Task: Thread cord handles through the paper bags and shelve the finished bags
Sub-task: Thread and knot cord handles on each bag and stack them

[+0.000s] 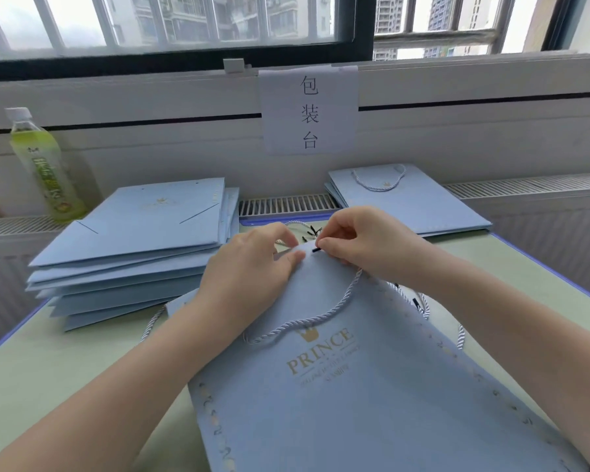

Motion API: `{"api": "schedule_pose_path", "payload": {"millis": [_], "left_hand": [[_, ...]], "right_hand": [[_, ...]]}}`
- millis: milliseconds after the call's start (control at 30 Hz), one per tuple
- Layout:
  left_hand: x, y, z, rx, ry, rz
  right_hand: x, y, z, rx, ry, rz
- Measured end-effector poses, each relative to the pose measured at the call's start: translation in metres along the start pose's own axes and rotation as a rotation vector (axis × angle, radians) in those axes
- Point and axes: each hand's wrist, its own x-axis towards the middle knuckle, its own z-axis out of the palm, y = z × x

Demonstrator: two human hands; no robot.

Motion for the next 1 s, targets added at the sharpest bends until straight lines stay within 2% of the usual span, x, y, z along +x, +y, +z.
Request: {"api": "schedule_pose_path", "payload": {"millis": [200,333,567,767,900,1000], "left_hand": [[0.005,-0.001,-0.004,-0.091,-0.047,-0.081],[0.01,-0.001,-0.013,-0.261,-0.199,-0.206],[0.013,-0.009,-0.036,-0.584,-0.477,-0.534],[0.015,-0.009,-0.035,-0.733,-0.6,-0.633],[0.017,-0.015,-0.035,-0.834,-0.713,-0.652],[0.017,-0.019,-0.035,-0.907,-0.748,-0.671]], "right_hand": [[-0.003,-0.006,0.01,-0.399,0.064,-0.359],[-0.006,-0.005,0.018,-0.506,0.06,-0.482],[-0.008,-0.01,0.024,-0.198,0.068,-0.392],[-0.007,-0.009,0.021,0.018,0.036,-0.315],[-0.009,-0.008,0.024,0.118,-0.041,-0.317],[-0.01,-0.01,0.022,0.112,-0.03,-0.364]]}}
